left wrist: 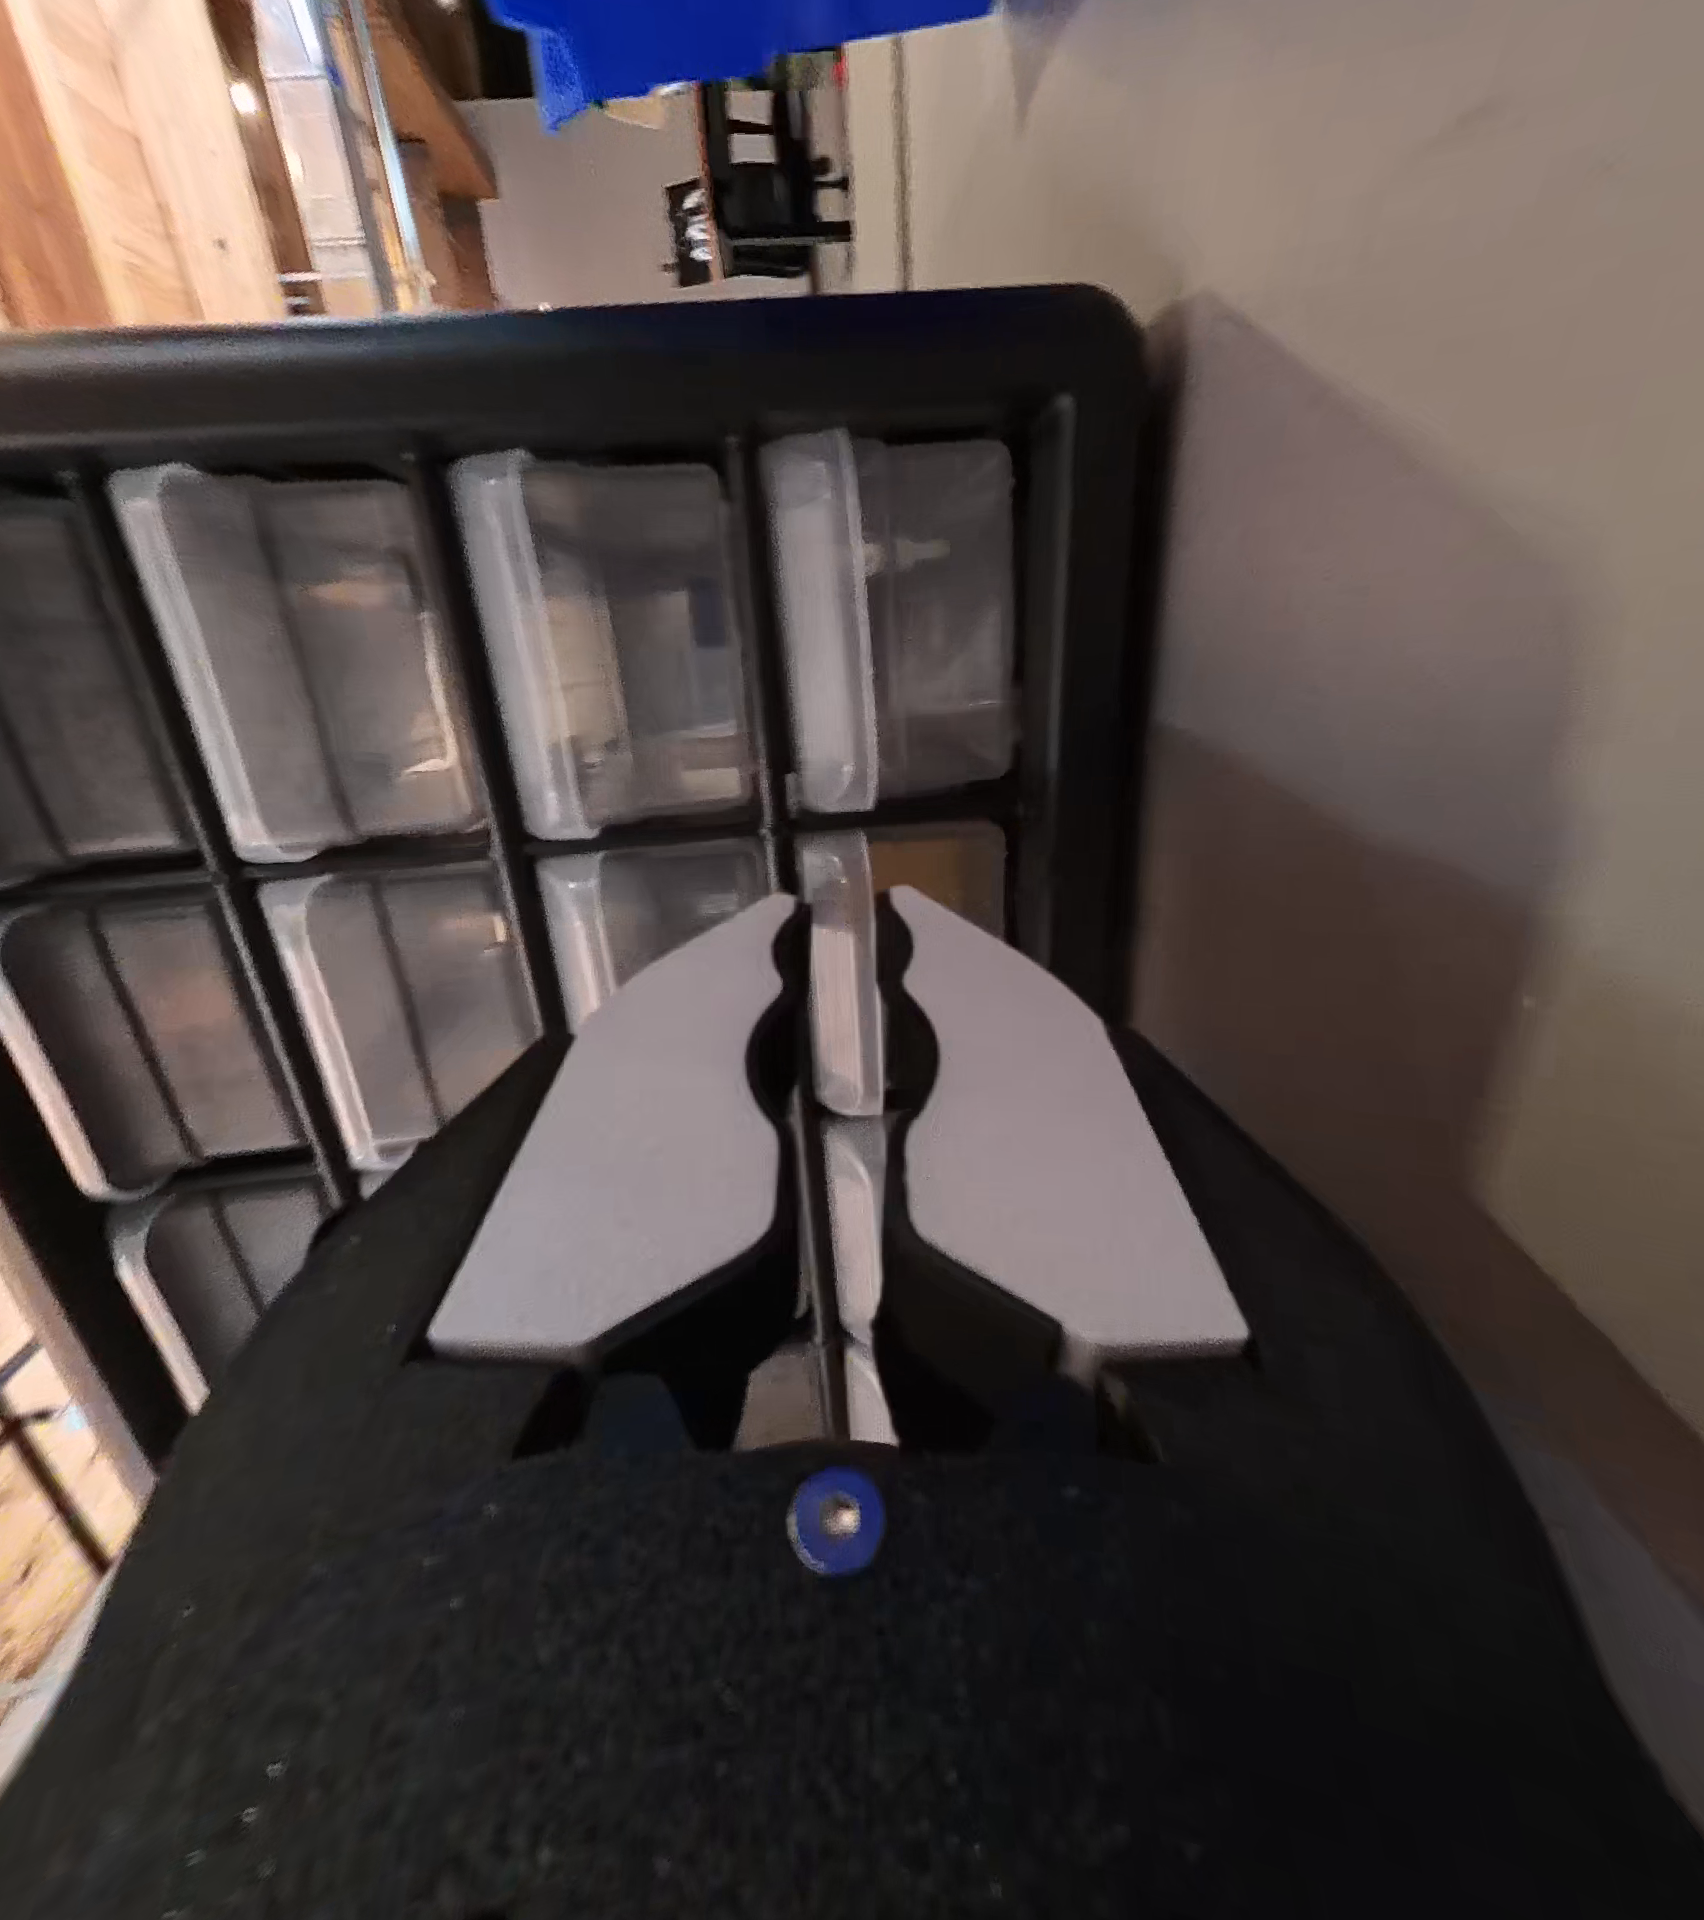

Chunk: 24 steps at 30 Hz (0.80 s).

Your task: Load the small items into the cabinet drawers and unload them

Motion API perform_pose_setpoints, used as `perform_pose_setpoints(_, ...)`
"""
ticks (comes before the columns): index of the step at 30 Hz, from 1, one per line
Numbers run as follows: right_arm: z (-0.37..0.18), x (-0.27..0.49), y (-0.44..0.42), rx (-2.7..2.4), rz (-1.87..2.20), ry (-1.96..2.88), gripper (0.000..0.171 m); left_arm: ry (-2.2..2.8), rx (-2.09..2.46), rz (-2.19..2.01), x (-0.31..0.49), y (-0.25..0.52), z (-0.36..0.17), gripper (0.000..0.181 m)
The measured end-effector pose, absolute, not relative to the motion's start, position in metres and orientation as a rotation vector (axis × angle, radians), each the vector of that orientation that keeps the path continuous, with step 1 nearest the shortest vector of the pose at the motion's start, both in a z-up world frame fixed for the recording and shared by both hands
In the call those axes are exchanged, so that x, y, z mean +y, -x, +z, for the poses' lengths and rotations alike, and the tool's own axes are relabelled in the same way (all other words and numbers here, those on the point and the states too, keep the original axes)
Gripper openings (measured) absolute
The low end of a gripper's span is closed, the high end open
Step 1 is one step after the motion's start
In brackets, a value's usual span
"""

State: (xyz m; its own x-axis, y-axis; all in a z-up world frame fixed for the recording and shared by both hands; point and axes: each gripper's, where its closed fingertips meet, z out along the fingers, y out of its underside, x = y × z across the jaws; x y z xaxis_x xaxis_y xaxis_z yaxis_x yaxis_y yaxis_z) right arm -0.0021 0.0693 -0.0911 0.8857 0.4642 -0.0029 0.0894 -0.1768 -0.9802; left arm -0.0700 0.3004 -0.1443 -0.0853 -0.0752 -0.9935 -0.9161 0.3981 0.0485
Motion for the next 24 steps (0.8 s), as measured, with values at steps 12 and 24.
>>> perform_pose_setpoints(12, -0.093, 0.068, 0.006, -0.432, 0.370, 1.743, 0.012, 1.145, 1.455, 0.679, 0.267, 0.077, -0.149, 0.014)
perform_pose_setpoints(24, -0.096, 0.069, 0.007, -0.423, 0.400, 1.761, 0.013, 2.031, 0.702, -0.399, 0.241, 0.077, -0.150, 0.093)
